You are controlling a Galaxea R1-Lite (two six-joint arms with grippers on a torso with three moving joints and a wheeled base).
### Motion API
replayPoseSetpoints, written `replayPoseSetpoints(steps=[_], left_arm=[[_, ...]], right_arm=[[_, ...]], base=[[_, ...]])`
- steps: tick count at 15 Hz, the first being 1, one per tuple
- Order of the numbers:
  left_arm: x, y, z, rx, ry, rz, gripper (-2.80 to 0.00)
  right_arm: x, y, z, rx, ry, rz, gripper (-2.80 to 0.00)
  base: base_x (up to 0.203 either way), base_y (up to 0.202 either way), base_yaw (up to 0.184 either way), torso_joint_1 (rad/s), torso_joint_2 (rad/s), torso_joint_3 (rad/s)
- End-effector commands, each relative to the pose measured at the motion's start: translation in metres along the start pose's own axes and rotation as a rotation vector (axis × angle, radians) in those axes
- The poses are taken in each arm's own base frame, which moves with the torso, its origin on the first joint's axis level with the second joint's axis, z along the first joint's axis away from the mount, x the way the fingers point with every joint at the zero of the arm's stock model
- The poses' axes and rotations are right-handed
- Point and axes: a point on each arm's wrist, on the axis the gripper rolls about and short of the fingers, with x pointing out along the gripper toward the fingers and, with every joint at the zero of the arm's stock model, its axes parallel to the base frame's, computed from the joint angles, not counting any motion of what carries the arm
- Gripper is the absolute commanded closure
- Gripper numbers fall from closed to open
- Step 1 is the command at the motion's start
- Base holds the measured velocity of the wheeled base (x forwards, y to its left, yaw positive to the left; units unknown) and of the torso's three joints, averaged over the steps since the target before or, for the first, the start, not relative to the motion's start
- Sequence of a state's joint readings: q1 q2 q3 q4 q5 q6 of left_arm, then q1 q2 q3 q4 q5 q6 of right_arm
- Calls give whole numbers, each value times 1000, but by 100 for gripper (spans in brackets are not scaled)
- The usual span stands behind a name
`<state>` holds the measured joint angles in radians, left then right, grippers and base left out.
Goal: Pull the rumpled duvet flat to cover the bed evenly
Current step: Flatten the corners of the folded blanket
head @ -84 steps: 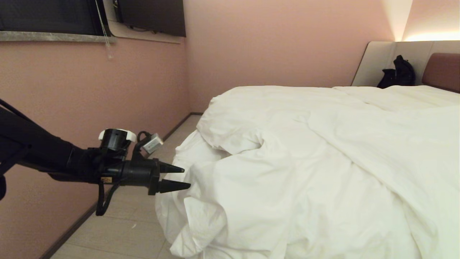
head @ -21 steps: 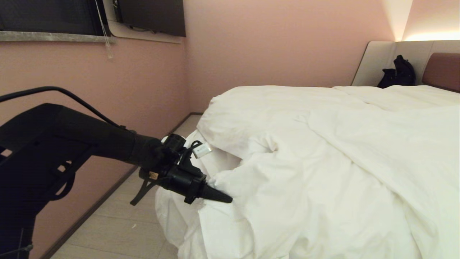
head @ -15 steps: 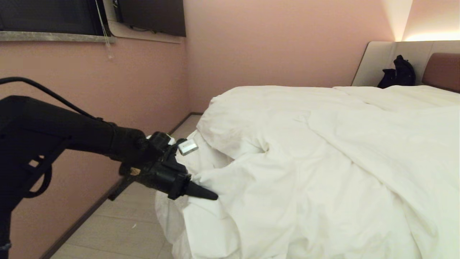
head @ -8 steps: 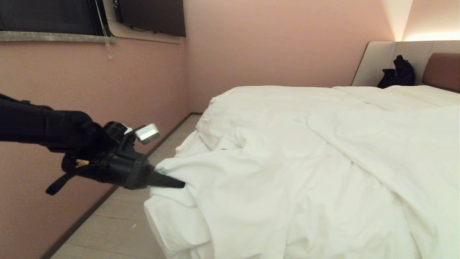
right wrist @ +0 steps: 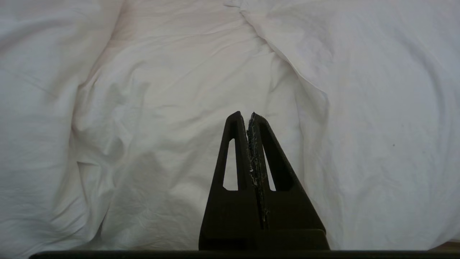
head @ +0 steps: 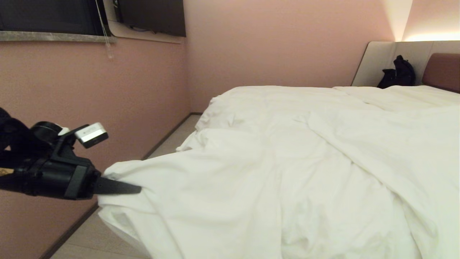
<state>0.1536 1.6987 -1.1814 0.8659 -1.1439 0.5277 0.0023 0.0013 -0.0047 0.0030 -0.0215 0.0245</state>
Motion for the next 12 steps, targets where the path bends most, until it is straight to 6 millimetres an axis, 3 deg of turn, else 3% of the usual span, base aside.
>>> replayPoseSetpoints(steps=[1,5,12], left_arm=[[-24,-12,-14,-7,-75,61,0],[-59,-32,-47,-46,-204,203,0],[-79,-55,-109,-192,-362,446,0]], right_arm=[[0,0,0,0,0,2,0],[0,0,0,0,0,2,0],[0,0,0,0,0,1,0]], base=[[0,0,0,0,0,0],[0,0,0,0,0,0],[0,0,0,0,0,0]])
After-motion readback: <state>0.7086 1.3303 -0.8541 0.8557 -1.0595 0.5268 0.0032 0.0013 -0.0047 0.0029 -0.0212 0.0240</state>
